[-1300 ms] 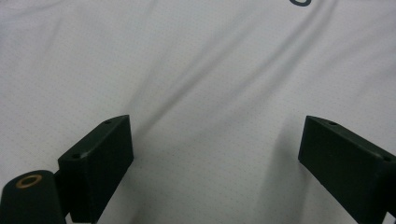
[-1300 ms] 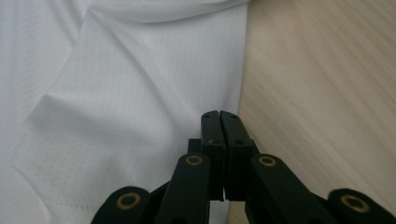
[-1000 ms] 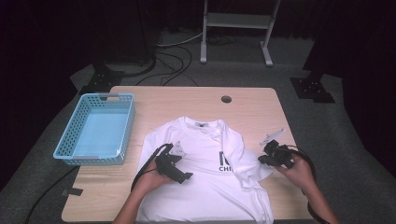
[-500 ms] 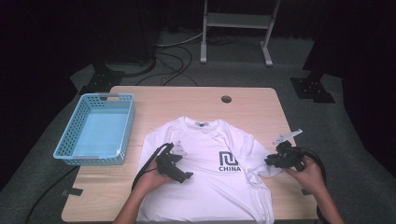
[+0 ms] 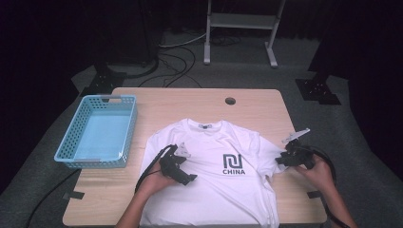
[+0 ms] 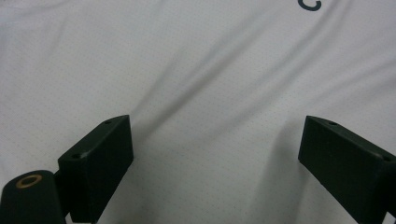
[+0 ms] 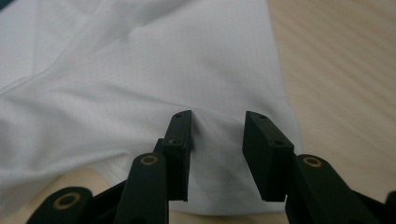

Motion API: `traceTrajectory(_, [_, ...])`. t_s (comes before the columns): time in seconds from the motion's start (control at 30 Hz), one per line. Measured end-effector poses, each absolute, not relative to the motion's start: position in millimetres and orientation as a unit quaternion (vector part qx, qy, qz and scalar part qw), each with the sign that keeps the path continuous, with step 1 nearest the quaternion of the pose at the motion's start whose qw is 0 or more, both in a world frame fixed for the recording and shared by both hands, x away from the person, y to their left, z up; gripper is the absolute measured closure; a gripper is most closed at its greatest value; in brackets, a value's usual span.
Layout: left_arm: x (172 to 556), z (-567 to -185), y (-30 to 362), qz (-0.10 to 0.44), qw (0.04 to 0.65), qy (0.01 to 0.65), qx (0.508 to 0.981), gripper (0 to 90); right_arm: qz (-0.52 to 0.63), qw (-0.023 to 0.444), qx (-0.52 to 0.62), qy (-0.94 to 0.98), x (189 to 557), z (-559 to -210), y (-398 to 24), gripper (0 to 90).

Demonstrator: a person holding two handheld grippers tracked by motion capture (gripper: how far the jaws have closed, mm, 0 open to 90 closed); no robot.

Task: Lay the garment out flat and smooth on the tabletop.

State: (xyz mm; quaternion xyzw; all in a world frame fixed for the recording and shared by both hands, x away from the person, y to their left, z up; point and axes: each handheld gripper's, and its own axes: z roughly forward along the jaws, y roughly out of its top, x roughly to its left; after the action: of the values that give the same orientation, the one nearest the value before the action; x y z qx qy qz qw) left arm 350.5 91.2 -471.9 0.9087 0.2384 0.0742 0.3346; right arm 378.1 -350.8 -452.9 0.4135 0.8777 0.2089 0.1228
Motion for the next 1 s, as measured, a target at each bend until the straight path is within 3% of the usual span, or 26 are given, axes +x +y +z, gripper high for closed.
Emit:
traceTrajectory(0.2, [352, -471, 90, 0.076, 0.329, 0.236, 0.911, 9.1, 0.195, 0.156, 0.446, 0.86, 390, -450, -366, 61.2])
traceTrajectory(0.4, [352, -471, 89, 0.077, 0.328, 0.237, 0.911, 9.0, 0.252, 0.119, 0.431, 0.858, 365, -438, -365, 61.2])
traceTrajectory(0.6, [352, -471, 85, 0.079, 0.322, 0.235, 0.914, 8.0, 0.244, 0.074, 0.387, 0.886, 352, -450, -341, 59.4])
traceTrajectory(1.0, [350, -467, 95, 0.094, 0.315, 0.243, 0.913, 7.7, 0.203, 0.102, 0.401, 0.888, 352, -448, -362, 49.9])
